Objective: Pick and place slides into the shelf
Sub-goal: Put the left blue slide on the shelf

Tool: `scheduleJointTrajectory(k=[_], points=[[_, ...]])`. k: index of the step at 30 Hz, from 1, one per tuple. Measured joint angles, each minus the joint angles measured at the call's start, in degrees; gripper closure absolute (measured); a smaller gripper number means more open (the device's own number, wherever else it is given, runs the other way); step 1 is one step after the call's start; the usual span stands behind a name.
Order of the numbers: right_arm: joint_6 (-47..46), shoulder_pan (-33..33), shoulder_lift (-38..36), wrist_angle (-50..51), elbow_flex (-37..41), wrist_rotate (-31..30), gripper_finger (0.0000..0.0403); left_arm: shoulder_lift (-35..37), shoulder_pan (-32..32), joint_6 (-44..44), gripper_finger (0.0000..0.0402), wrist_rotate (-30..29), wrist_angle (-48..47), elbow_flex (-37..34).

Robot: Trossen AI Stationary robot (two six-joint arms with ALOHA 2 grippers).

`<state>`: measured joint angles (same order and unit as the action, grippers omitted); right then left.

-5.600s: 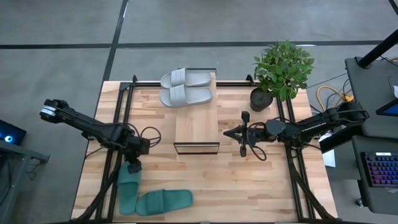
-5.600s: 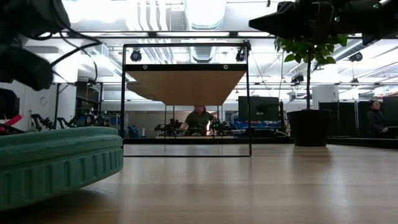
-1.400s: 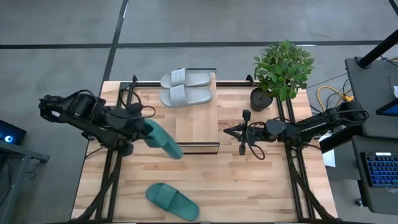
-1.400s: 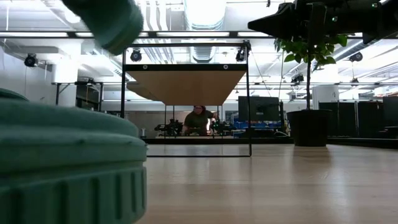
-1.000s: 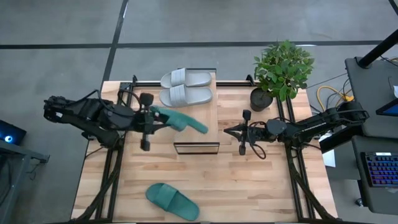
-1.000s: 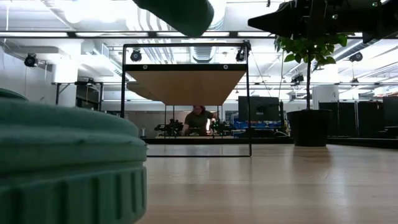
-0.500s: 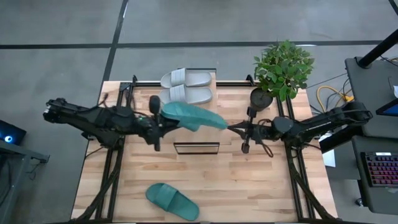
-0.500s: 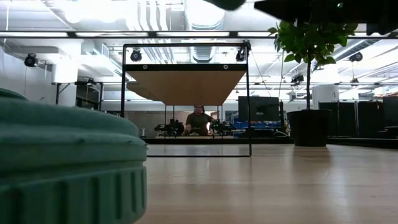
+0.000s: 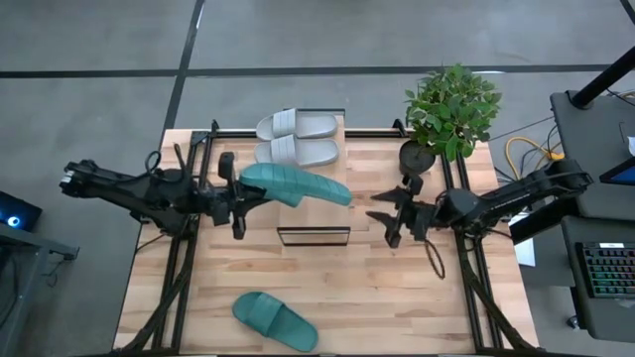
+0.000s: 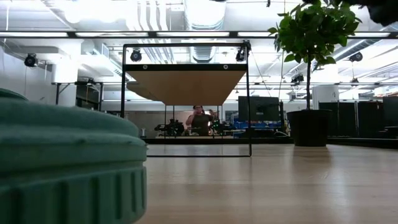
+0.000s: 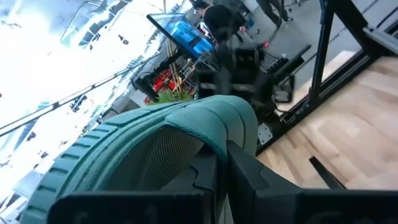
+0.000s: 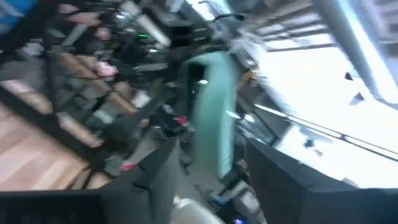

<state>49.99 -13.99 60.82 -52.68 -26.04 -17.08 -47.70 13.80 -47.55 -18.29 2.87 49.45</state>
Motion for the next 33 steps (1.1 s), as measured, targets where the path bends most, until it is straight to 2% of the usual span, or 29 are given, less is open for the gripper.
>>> scheduleJointTrajectory(k=[4,9,12,14,17,27,33], points=[[0.0,0.2,1.7,2.7,-5.2,-2.5,0.0185,0.1,-0.4,-1.4,0.0401,0.0,4.7,-2.6],[-0.3,0.4,5.1,18.3,-13.1,-2.6,0.0169,-0.2,-1.1,-3.3,0.0401,-0.1,9.0,-3.8],[-1.3,0.4,7.3,23.5,-17.3,-6.3,0.0168,-0.5,-1.1,-3.4,0.0401,-0.3,9.2,-3.8],[-2.3,0.4,8.1,23.4,-19.7,-10.5,0.0168,-0.3,-1.1,-3.5,0.0401,-0.4,9.2,-3.8],[-1.3,0.4,8.2,23.9,-21.4,-13.1,0.0168,-0.3,-1.1,-3.5,0.0401,-0.4,9.1,-3.8],[0.4,0.4,8.0,24.4,-21.8,-14.5,0.0168,0.5,-1.1,-3.9,0.0401,-0.5,8.6,-4.6],[-3.3,-1.0,8.0,27.1,-22.0,-14.0,0.0168,1.4,-1.1,-4.3,0.0401,-2.2,7.8,-4.8]])
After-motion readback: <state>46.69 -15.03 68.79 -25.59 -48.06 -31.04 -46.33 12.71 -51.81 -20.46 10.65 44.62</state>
